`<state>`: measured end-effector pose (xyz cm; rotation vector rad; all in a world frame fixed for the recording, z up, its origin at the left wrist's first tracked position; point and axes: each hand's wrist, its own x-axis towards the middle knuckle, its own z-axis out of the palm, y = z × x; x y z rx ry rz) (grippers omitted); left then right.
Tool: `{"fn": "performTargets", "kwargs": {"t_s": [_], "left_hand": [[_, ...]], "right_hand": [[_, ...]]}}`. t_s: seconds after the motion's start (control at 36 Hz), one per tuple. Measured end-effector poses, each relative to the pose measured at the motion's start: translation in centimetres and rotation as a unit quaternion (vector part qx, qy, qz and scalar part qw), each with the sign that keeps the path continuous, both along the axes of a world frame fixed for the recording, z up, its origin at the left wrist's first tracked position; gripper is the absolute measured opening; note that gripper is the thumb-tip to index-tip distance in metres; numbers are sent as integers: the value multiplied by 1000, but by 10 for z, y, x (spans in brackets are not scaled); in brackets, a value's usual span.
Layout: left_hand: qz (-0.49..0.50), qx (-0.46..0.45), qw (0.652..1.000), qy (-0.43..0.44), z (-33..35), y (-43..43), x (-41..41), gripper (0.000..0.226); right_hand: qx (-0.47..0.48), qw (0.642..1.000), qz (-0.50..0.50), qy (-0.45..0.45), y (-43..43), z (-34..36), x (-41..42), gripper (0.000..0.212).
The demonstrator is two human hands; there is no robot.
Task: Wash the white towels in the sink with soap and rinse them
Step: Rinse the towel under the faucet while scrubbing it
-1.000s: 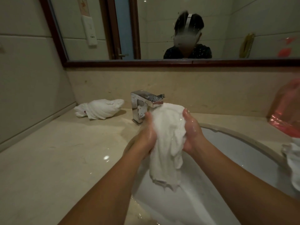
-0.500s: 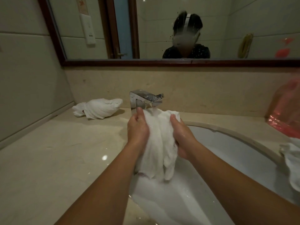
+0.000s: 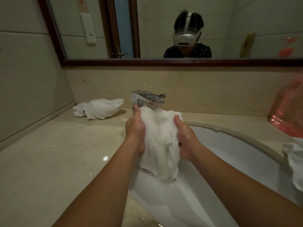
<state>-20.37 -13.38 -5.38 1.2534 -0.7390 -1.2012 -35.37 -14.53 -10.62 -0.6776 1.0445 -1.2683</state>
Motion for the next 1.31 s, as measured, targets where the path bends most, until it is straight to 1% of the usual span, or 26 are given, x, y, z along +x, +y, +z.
{"fn": "performTargets", "kwargs": {"t_s": [0.06,0.11,0.14,0.19,0.25,0.33,0.39,0.44,0.56,0.61,0.69,0.78,0.81,0.83,0.89,0.92,0.97,1.06,1.11,1.17,1.22,1.25,1.31], "left_hand": [[-28,0,998,51,-3,-3,9,73],[-57,0,996,62,-11,-10,16,87],[-48,-1,998,52,-13,-13,17,85],[-4,8,1000,11,-10,-11,16,75],[18,1,999,-31,-4,-3,11,75],[5,-22,996,-83,-4,2,3,68],[-6,-22,994,-109,-4,3,-1,66],[-17,-10,993,-117,-5,2,-3,70],[-39,31,988,-148,-9,1,-6,86],[-58,46,980,-187,-10,1,-9,88],[-93,51,964,-245,-12,1,-12,86],[-125,57,953,-270,-16,-1,-9,91],[-137,59,953,-265,-17,-2,-7,97],[-158,66,955,-242,-17,-3,-5,103],[-206,78,961,-168,-19,-5,-1,118],[-217,88,963,-136,-16,-2,0,118],[-225,103,964,-102,-12,2,1,105],[-245,116,960,-76,-14,0,4,98],[-223,116,966,-54,-15,-4,7,91],[-177,94,979,-32,-16,-10,10,77],[-151,68,986,-11,-14,-10,13,67],[-143,55,988,-4,-11,-6,12,64],[-151,35,988,15,-9,-4,11,68]], "right_hand": [[8,1000,8,16,0,-3,3,60],[11,1000,20,19,0,-6,5,62],[11,999,23,21,1,-7,7,63],[11,999,23,21,0,-8,9,64],[7,1000,15,6,-1,-7,8,67],[-10,1000,-7,-19,-3,-1,1,64],[-22,998,-17,-49,-5,5,-4,65],[-31,996,-16,-77,-2,10,-10,70],[-45,992,-5,-119,5,22,-20,71],[-54,990,-7,-129,7,26,-22,74],[-62,989,-3,-132,8,32,-24,78],[-60,989,-8,-136,10,37,-26,76],[-57,988,-16,-144,9,37,-27,77],[-52,987,-19,-153,9,38,-28,78],[-50,985,-33,-159,8,39,-30,79],[-54,985,-35,-158,7,39,-31,78],[-53,987,-30,-151,5,39,-34,76],[-37,988,-58,-137,1,35,-34,79],[-31,990,-77,-116,-3,31,-37,84],[-32,991,-96,-93,-1,31,-40,77],[-37,991,-116,-54,-1,29,-44,69],[-37,991,-125,-31,-2,28,-46,69],[-29,991,-134,7,-4,23,-47,68]]}}
